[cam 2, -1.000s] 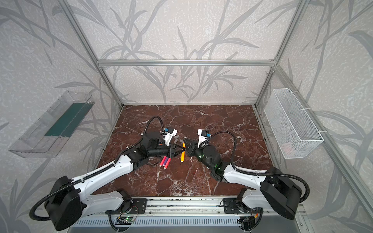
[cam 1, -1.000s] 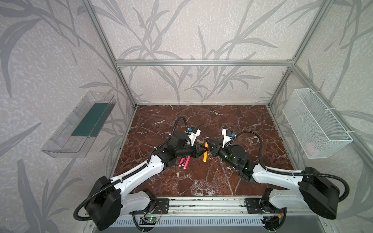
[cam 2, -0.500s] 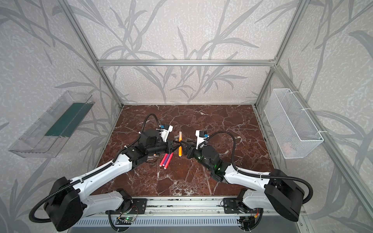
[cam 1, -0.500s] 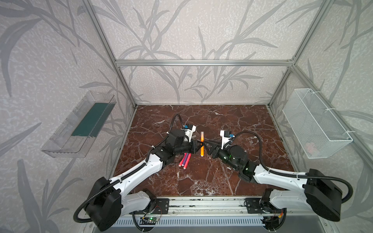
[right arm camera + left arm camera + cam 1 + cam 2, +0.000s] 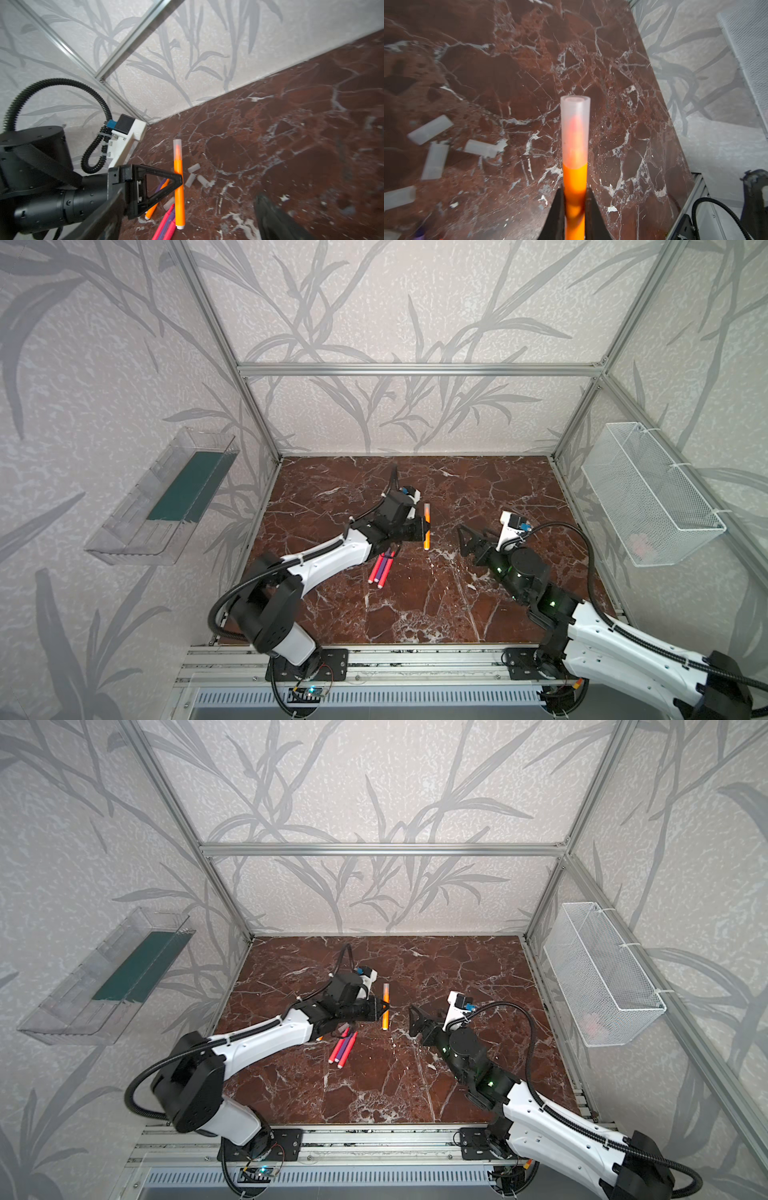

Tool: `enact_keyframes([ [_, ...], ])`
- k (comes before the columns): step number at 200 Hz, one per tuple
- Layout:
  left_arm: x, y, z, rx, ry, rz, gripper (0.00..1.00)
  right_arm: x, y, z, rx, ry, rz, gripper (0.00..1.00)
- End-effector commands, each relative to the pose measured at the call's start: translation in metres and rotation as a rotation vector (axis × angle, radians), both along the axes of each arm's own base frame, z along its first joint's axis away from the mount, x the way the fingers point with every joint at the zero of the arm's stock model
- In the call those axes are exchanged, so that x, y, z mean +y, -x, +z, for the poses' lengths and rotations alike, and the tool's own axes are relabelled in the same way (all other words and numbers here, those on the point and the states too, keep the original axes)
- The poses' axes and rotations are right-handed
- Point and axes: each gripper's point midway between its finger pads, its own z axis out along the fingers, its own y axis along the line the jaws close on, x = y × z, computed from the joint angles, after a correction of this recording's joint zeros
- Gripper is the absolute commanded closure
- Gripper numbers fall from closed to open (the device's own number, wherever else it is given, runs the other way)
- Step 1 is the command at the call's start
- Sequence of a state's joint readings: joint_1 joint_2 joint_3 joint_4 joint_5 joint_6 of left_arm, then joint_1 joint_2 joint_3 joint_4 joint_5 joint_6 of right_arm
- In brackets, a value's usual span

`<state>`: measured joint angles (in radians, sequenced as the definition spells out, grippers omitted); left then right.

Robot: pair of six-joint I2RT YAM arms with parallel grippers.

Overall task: Insert the pens into the pen caps
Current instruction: 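Lower the capped orange marker with the left gripper and release it on the table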

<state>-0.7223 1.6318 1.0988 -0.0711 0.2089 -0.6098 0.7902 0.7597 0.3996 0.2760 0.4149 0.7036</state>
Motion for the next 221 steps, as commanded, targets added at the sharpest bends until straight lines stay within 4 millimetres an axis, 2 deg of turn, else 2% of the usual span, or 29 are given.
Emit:
enact_keyframes([
  [1, -0.021, -0.012, -0.014, 0.015, -0.11, 0.036, 1.0, -0.038, 0.002, -0.028, 0.076, 0.071, -0.118, 0.05],
  [35, -0.059, -0.023, -0.048, 0.122, -0.146, 0.026, 1.0, -0.065, 0.011, -0.031, 0.066, 0.099, -0.179, 0.05],
  [81, -0.09, -0.028, -0.083, 0.173, -0.196, 0.012, 1.0, -0.078, 0.015, -0.032, 0.053, 0.14, -0.213, 0.04],
  [137, -0.109, -0.028, -0.116, 0.233, -0.242, 0.002, 1.0, -0.081, 0.015, -0.035, 0.056, 0.148, -0.226, 0.04],
  [187, -0.117, -0.027, -0.127, 0.258, -0.253, -0.018, 1.0, -0.08, 0.015, -0.035, 0.054, 0.138, -0.221, 0.04],
  [221, -0.115, -0.025, -0.118, 0.241, -0.252, -0.028, 0.67, -0.08, 0.015, -0.035, 0.054, 0.132, -0.217, 0.04],
])
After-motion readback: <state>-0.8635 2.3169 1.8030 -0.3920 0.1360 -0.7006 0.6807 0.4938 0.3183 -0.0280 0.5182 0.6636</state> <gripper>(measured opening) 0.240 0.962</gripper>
